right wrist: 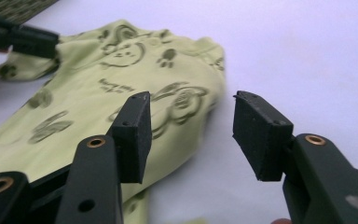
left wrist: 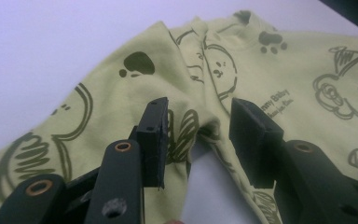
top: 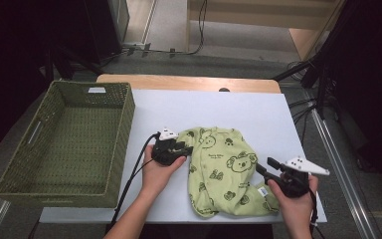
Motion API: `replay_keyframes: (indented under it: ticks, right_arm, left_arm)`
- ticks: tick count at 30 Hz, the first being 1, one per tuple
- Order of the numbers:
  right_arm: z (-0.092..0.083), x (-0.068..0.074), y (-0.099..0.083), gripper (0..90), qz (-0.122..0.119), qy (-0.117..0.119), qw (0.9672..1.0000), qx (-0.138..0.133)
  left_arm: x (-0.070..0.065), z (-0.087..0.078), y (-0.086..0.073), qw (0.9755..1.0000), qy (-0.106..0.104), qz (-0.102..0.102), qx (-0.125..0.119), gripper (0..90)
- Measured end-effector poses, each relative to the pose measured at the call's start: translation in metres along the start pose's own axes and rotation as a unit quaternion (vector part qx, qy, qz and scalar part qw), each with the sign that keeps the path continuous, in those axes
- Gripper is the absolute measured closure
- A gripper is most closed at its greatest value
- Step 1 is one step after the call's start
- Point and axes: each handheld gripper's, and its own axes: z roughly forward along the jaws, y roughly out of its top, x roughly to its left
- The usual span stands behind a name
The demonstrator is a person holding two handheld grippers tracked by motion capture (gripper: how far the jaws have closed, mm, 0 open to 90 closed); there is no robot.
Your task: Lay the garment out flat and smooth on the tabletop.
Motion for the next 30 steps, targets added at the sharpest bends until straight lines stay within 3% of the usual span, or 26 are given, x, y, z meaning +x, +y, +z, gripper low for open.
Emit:
replay_keyframes:
  ticks: [4,8,10,12,15,17,19,24,27,30]
  right_arm:
    - [0.021,-0.015,0.012,44.2,0.012,0.0,0.9996,0.025]
    - [0.046,-0.027,0.019,44.6,0.032,-0.004,0.9981,0.053]
    - [0.058,-0.032,0.021,45.0,0.052,0.006,0.9964,0.067]
    - [0.069,-0.034,0.022,46.5,0.056,0.022,0.9949,0.081]
    - [0.082,-0.028,0.022,53.8,0.07,0.061,0.991,0.096]
    - [0.088,-0.018,0.024,67.1,0.055,0.073,0.9904,0.104]
    - [0.09,-0.006,0.027,80.4,0.029,0.067,0.9926,0.097]
    - [0.09,0.033,0.04,83.1,-0.023,0.058,0.9959,0.066]
    - [0.093,0.067,0.044,83.0,-0.075,0.068,0.993,0.06]
    - [0.103,0.097,0.039,82.5,-0.121,0.083,0.9861,0.079]
  left_arm:
    - [0.001,0.008,-0.004,0.9998,0.006,0.006,0.019,62.5]
    - [0.001,0.009,-0.005,0.9994,0.005,0.012,0.032,73.8]
    - [0.0,0.01,-0.006,0.9993,0.005,0.015,0.035,78.3]
    - [-0.001,0.01,-0.007,0.9992,0.004,0.017,0.036,80.8]
    - [0.0,0.01,-0.007,0.9993,0.002,0.014,0.035,82.1]
    - [-0.001,0.01,-0.008,0.9993,0.003,0.014,0.034,82.5]
    - [-0.001,0.009,-0.009,0.9993,0.004,0.015,0.033,82.8]
    - [0.0,0.009,-0.01,0.9994,0.002,0.012,0.031,83.1]
    - [0.0,0.009,-0.01,0.9995,0.001,0.011,0.031,83.2]
    - [0.0,0.009,-0.01,0.9995,0.001,0.01,0.031,83.2]
